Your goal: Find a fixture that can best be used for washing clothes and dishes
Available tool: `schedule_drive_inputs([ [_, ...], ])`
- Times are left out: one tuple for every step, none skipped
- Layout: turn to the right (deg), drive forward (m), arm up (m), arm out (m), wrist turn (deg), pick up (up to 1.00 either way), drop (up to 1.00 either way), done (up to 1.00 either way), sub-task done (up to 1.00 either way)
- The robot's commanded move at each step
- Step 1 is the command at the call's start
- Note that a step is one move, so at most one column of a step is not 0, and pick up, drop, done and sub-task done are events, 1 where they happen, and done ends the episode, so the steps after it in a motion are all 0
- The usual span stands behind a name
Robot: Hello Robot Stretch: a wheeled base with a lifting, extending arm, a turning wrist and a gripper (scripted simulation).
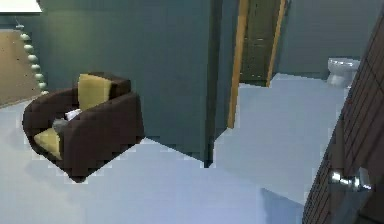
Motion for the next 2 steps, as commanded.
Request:
schedule_drive_inputs([
  [3.0,0.00,0.00,0.00,0.0,0.00,0.00,0.00,0.00],
  [0.0,0.50,0.00,0.00,0.0,0.00,0.00,0.00,0.00],
])
